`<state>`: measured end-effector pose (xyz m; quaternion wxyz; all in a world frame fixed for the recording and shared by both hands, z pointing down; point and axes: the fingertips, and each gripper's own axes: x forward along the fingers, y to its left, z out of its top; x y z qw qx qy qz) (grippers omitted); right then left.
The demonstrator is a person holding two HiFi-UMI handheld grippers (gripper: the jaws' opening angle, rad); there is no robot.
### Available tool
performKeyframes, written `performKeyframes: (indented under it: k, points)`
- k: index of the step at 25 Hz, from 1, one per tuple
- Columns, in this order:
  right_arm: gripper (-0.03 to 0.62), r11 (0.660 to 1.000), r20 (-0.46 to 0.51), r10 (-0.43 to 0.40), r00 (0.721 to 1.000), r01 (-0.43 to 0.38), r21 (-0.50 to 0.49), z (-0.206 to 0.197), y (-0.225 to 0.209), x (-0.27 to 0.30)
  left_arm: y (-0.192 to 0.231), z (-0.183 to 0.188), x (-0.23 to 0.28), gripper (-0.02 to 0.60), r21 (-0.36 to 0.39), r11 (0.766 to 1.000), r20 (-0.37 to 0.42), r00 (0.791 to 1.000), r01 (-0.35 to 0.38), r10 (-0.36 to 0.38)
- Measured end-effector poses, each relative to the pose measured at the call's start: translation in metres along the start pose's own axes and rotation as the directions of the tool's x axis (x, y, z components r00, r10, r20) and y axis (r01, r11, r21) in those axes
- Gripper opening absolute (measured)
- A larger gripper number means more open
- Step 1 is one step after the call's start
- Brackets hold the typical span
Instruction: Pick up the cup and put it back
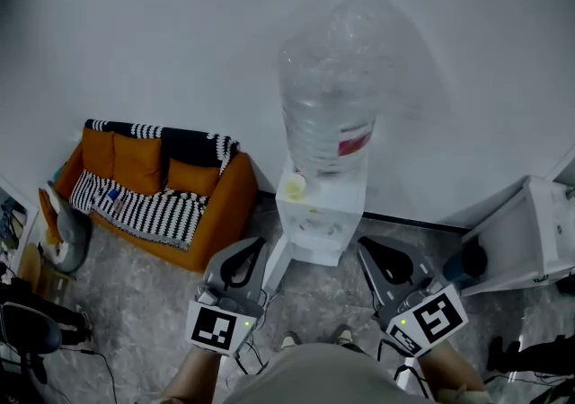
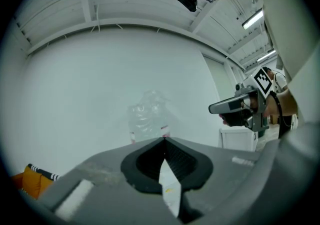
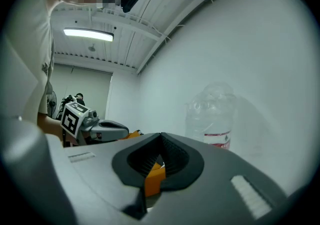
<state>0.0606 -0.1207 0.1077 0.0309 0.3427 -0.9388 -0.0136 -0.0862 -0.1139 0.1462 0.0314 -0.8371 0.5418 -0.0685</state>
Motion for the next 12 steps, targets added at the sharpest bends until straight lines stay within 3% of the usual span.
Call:
performKeyframes:
  k: [4, 12]
  points:
    - [0.003, 1.000, 0.021, -0.009, 1.000, 0.009, -0.001, 0.0037, -0.0045, -0.0030, 0.0040, 0.0003, -0.0012, 0.002, -0.017, 0.999, -0.007, 1.000, -0.029, 0.029]
    - [0.003, 1.000, 0.011, -0.009, 1.000, 0.009, 0.005, 0.0034, -0.0090, -0.0065, -0.0030, 0.0074, -0.0040, 0.002, 0.005, 1.000, -0.003, 1.000, -0.013, 0.013]
